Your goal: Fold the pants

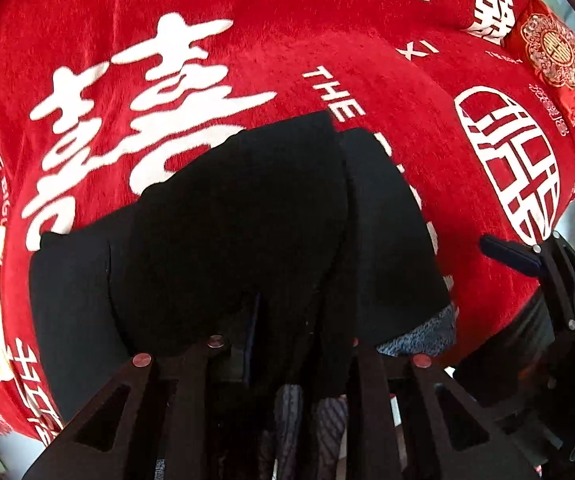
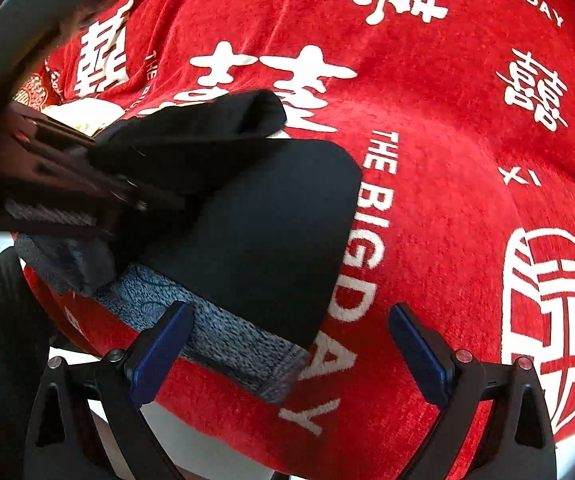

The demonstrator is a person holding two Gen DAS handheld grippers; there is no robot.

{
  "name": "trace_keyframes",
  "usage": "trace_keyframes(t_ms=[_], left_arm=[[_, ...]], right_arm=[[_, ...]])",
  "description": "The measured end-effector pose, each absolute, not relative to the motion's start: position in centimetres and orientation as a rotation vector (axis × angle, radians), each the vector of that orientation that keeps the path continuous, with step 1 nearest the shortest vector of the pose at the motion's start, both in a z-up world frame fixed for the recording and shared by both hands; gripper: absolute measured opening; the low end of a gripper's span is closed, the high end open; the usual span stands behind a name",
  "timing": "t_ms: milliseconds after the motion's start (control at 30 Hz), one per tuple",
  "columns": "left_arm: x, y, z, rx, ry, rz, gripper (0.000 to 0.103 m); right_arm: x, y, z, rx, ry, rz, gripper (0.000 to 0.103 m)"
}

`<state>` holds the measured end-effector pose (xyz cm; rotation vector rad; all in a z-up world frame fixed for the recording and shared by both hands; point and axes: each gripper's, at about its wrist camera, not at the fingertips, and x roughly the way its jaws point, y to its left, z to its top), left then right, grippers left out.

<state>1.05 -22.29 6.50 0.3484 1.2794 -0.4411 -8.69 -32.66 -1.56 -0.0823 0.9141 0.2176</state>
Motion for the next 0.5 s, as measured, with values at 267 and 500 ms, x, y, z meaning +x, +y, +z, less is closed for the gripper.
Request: trace_keyframes(t_ms=[267, 500], left_arm=[[-0.6, -22.8, 13.1, 0.312, 1.178, -0.482, 0.020], [0.2, -27.4, 5.0, 0.352, 1.298, -0.491, 0.030]], right_arm=[[-9.4, -34.3, -1.1, -0.016, 0.892, 0.210, 0.099], [-9.2, -35.9, -1.8, 0.013, 0.914, 0.171, 0.099]])
